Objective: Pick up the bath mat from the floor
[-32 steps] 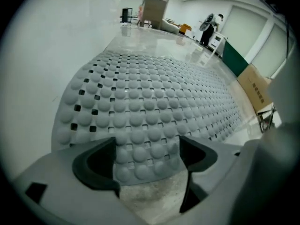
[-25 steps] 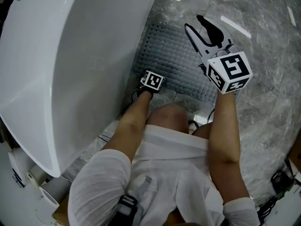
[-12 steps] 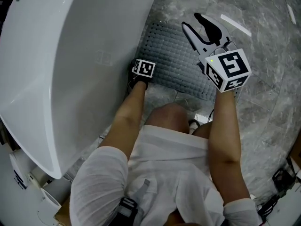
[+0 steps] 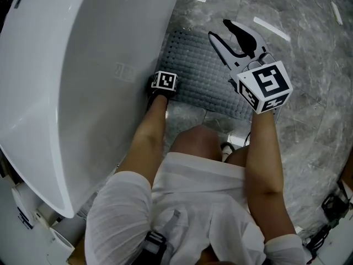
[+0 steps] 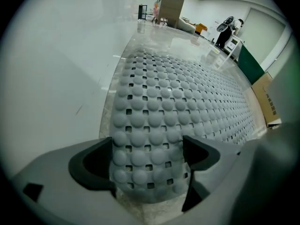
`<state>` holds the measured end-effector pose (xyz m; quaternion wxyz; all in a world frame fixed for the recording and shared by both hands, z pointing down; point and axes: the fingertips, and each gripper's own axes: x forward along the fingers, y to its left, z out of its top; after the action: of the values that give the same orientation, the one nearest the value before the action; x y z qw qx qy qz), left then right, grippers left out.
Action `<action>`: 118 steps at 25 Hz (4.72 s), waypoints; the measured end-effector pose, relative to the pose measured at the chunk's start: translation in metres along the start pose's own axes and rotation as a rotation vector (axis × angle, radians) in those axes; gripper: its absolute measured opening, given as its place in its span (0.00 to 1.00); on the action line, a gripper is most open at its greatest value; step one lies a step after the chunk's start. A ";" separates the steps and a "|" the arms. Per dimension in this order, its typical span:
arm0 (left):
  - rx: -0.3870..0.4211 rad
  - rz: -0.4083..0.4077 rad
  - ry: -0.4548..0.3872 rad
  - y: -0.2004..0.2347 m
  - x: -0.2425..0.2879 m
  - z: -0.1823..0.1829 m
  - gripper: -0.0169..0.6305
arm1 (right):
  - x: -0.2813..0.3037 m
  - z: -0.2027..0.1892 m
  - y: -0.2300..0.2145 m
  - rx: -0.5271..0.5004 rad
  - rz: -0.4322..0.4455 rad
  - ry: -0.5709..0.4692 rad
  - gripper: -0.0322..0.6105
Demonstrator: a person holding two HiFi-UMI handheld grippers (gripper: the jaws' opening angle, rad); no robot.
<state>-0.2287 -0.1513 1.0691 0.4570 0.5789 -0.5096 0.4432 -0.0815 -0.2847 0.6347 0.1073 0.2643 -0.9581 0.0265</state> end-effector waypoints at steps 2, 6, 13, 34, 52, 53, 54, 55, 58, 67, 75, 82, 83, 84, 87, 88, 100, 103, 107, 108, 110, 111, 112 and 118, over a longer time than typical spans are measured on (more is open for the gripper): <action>0.006 0.001 0.014 -0.002 0.001 0.000 0.74 | 0.000 -0.002 -0.002 0.011 -0.007 0.000 0.35; 0.007 0.018 0.023 -0.001 0.000 -0.002 0.73 | 0.002 0.001 0.002 0.009 -0.004 -0.005 0.35; -0.008 0.007 0.027 -0.010 -0.004 0.002 0.55 | 0.000 0.001 -0.005 0.014 -0.023 -0.002 0.35; 0.079 -0.211 -0.026 -0.069 -0.056 0.026 0.11 | -0.079 -0.077 -0.103 0.264 -0.275 0.187 0.38; 0.100 -0.148 -0.003 -0.070 -0.054 0.026 0.11 | -0.275 -0.395 -0.114 0.700 -0.443 0.889 0.51; 0.097 -0.146 -0.002 -0.070 -0.053 0.025 0.11 | -0.283 -0.407 -0.112 0.717 -0.450 0.906 0.51; 0.093 -0.145 -0.001 -0.070 -0.052 0.025 0.11 | -0.290 -0.417 -0.110 0.733 -0.455 0.918 0.52; 0.089 -0.144 0.000 -0.070 -0.052 0.024 0.11 | -0.296 -0.426 -0.108 0.747 -0.458 0.927 0.53; 0.092 -0.138 0.007 -0.069 -0.052 0.024 0.11 | -0.313 -0.450 -0.106 0.791 -0.475 0.939 0.55; 0.118 -0.112 0.036 -0.068 -0.048 0.023 0.11 | -0.325 -0.505 -0.101 0.855 -0.472 0.984 0.59; 0.124 -0.096 0.054 -0.068 -0.044 0.022 0.11 | -0.321 -0.519 -0.102 0.858 -0.491 1.013 0.61; 0.105 -0.090 0.053 -0.069 -0.040 0.020 0.11 | -0.307 -0.517 -0.094 0.849 -0.507 1.024 0.65; 0.104 -0.091 0.053 -0.070 -0.039 0.020 0.11 | -0.302 -0.516 -0.092 0.847 -0.502 1.023 0.65; 0.104 -0.090 0.053 -0.070 -0.039 0.019 0.11 | -0.297 -0.515 -0.089 0.838 -0.502 1.029 0.65; 0.105 -0.086 0.054 -0.071 -0.037 0.017 0.11 | -0.293 -0.515 -0.085 0.801 -0.522 1.062 0.64; 0.105 -0.086 0.054 -0.072 -0.037 0.018 0.11 | -0.292 -0.514 -0.085 0.796 -0.520 1.068 0.62; 0.108 -0.071 0.030 -0.067 -0.035 0.019 0.11 | -0.265 -0.496 -0.066 0.691 -0.366 1.119 0.16; 0.117 -0.059 0.017 -0.066 -0.035 0.019 0.11 | -0.265 -0.491 -0.065 0.708 -0.370 1.121 0.15; 0.113 -0.066 0.010 -0.066 -0.035 0.017 0.11 | -0.266 -0.485 -0.064 0.719 -0.386 1.098 0.15; 0.113 -0.070 0.011 -0.065 -0.034 0.018 0.11 | -0.266 -0.484 -0.065 0.727 -0.389 1.091 0.15; 0.110 -0.075 0.012 -0.063 -0.034 0.018 0.11 | -0.265 -0.481 -0.064 0.741 -0.393 1.078 0.14; 0.107 -0.076 0.014 -0.063 -0.034 0.018 0.11 | -0.264 -0.480 -0.064 0.744 -0.394 1.075 0.14; 0.104 -0.077 0.016 -0.063 -0.035 0.018 0.11 | -0.264 -0.478 -0.063 0.744 -0.395 1.073 0.14; 0.101 -0.073 0.013 -0.069 -0.047 0.020 0.10 | -0.265 -0.464 -0.062 0.740 -0.396 1.055 0.14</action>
<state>-0.1635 -0.1584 1.0142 0.4464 0.6165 -0.4622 0.4551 0.2614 -0.1551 1.0289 0.4661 0.4060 -0.6386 0.4584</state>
